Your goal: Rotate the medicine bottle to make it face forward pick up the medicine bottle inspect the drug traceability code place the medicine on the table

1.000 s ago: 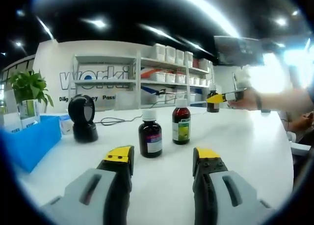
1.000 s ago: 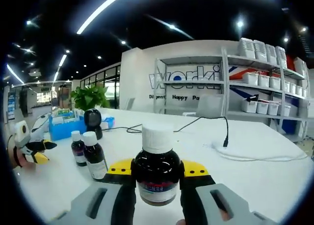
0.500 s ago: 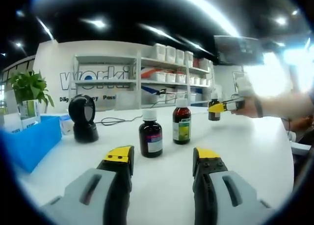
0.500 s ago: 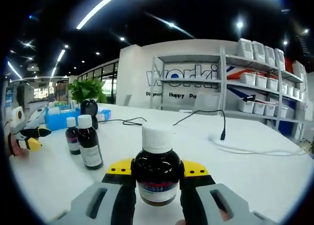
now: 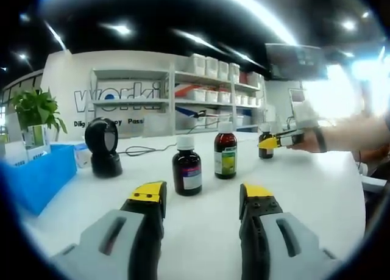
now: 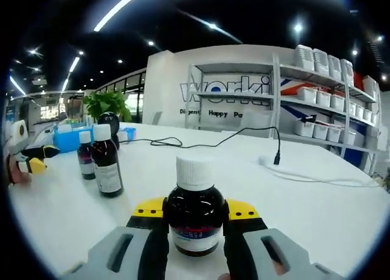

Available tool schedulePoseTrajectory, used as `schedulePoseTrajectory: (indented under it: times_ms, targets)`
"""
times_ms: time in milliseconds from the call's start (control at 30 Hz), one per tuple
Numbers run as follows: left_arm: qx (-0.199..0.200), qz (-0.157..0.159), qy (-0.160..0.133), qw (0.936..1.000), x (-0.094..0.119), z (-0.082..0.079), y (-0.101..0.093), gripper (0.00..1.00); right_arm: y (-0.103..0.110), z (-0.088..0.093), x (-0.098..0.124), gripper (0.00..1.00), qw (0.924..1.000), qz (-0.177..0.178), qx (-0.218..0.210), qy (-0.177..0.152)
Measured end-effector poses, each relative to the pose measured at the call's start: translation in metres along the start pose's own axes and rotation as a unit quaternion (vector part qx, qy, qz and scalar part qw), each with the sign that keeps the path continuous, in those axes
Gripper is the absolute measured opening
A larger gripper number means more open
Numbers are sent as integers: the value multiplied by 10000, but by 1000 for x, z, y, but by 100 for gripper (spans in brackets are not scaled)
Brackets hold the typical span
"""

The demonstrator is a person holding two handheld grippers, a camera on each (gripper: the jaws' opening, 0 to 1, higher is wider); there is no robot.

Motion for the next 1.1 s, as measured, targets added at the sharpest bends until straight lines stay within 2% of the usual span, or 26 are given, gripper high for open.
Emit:
schedulePoseTrajectory:
  times_ms: [67, 400, 833, 867, 933, 1100]
  targets:
    - [-4, -6, 1, 10000, 0, 0, 0, 39, -2, 3, -1, 30, 9999, -2, -142, 14]
    - [-17, -4, 10, 10000, 0, 0, -1, 39, 0, 5, 2, 30, 9997, 45, -237, -70]
    - [-23, -5, 4, 10000, 1, 0, 0, 39, -3, 6, -2, 31, 9993, -143, -316, -126]
    - [-25, -4, 4, 10000, 1, 0, 0, 39, -2, 6, -1, 33, 9983, -212, -520, -150]
    - [-20, -3, 1, 10000, 1, 0, -1, 39, -3, 4, 4, 36, 9983, -202, -524, -137]
    - [17, 6, -22, 10000, 1, -1, -1, 39, 0, -5, 14, 45, 9993, -172, -179, -263]
Point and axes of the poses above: the point that each gripper's makers call its tool centre point, and the gripper's own axes: x roughly backward along the fingers, y roughly to its left, z roughly out of its underside, the point moved 7 cm from there along x, roughly backward along the fingers, and after that the axes turned 4 degrees about y, right-handed, at the moved point
